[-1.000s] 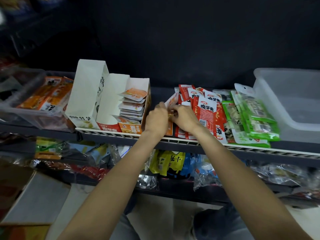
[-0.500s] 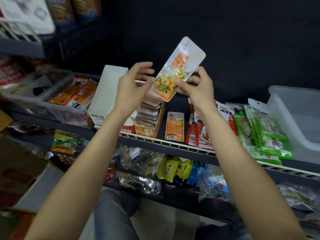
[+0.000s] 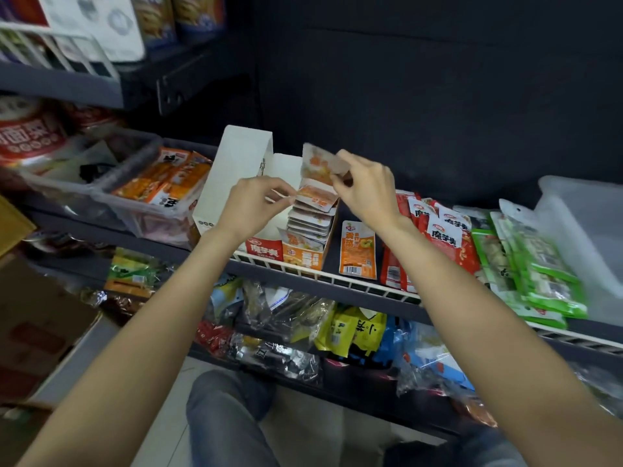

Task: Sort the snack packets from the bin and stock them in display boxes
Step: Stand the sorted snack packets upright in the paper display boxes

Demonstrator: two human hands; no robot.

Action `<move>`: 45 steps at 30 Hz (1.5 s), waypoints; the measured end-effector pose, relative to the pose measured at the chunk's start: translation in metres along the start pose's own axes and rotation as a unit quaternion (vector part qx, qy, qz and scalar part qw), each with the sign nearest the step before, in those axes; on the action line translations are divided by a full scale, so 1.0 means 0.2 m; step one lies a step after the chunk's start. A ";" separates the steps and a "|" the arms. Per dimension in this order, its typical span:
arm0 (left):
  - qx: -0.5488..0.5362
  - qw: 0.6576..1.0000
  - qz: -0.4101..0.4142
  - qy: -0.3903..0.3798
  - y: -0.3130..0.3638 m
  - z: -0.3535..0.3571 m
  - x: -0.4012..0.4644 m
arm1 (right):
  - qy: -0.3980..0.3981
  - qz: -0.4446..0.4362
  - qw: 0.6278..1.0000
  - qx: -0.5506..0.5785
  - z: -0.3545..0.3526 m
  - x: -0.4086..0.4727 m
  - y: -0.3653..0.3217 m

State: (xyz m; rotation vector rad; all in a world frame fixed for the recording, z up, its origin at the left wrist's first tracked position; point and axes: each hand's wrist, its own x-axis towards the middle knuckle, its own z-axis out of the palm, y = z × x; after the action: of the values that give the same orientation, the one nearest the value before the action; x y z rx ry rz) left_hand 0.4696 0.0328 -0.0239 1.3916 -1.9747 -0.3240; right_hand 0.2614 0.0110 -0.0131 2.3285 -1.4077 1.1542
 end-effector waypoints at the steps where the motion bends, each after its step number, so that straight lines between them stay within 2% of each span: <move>1: 0.009 1.000 0.006 0.013 0.00 0.01 0.00 | -0.001 0.002 1.000 -0.011 -0.01 0.01 0.00; 4: 0.029 0.998 0.025 0.049 0.01 0.03 0.02 | -0.002 -0.008 1.000 -0.019 -0.03 0.04 0.00; 10: 0.050 0.994 0.009 0.097 0.08 0.04 0.09 | -0.116 0.025 0.990 -0.076 0.05 0.07 0.06; 13: 0.067 0.992 0.009 0.107 0.06 0.04 0.10 | -0.170 0.073 0.983 -0.021 0.08 0.07 0.12; 16: 0.079 0.989 0.024 0.119 0.05 0.04 0.12 | -0.123 0.101 0.985 0.060 0.07 0.08 0.15; 18: 0.085 0.988 0.045 0.122 0.06 0.05 0.13 | -0.094 0.107 0.989 0.043 0.08 0.11 0.17; 22: 0.103 0.987 0.062 0.108 0.05 0.07 0.13 | -0.121 0.121 0.985 -0.017 0.10 0.16 0.20; 27: 0.110 0.991 0.020 0.075 0.06 0.05 0.15 | -0.139 0.102 0.985 -0.020 0.11 0.16 0.21; 29: 0.094 0.994 0.010 0.060 0.07 0.03 0.15 | -0.130 0.144 0.980 0.050 0.09 0.14 0.22; 32: 0.069 0.996 -0.001 0.059 0.11 0.00 0.10 | -0.049 0.240 0.952 0.184 0.01 0.02 0.24; 34: 0.039 0.995 0.020 0.089 0.18 -0.02 0.04 | -0.018 0.264 0.942 0.204 -0.04 -0.10 0.24; 35: 0.017 0.994 0.039 0.102 0.24 -0.01 0.00 | -0.031 0.262 0.945 0.192 -0.06 -0.17 0.24; 37: -0.025 0.992 0.082 0.097 0.38 0.04 -0.08 | -0.109 0.224 0.959 0.133 -0.07 -0.29 0.24; 40: -0.052 0.992 0.108 0.026 0.54 0.25 -0.18 | -0.277 0.106 0.955 -0.006 -0.04 -0.41 0.24; 42: -0.042 0.997 0.063 -0.028 0.56 0.41 -0.20 | -0.355 0.069 0.930 -0.072 -0.04 -0.45 0.24; 45: 0.045 0.993 -0.046 -0.103 0.51 0.59 -0.13 | -0.371 0.084 0.919 -0.102 -0.05 -0.49 0.27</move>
State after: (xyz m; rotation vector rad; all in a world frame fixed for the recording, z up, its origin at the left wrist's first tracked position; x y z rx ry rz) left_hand 0.3231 0.0747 -0.0632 1.5636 -2.1188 -0.4410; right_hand 0.1871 0.0536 -0.0863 2.6365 -1.8605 0.0845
